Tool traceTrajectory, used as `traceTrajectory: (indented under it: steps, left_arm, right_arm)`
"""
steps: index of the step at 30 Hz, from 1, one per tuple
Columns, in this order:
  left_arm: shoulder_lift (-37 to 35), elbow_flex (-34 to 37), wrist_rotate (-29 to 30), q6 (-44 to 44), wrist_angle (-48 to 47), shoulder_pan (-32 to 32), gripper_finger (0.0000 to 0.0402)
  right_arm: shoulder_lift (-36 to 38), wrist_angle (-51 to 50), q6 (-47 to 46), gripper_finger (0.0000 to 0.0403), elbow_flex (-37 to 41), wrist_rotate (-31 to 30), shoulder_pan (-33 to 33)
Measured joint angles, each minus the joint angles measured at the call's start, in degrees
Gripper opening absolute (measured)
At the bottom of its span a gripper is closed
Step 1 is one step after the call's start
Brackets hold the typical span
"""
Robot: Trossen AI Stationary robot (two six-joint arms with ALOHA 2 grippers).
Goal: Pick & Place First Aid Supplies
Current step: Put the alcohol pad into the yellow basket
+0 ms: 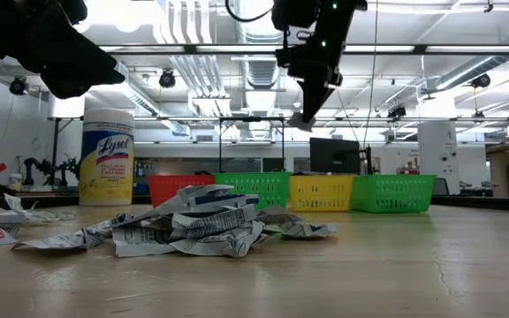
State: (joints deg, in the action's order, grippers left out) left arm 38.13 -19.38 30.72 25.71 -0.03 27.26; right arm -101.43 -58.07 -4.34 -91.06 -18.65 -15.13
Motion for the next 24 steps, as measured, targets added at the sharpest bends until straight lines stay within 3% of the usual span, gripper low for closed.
traceTrajectory:
  steps: [24]
  left_arm:
    - [0.0,0.0,0.0,-0.02,0.0,-0.01,0.0131]
  right_arm:
    - [-0.07,17.9,1.79,0.0027,18.2,1.03,-2.8]
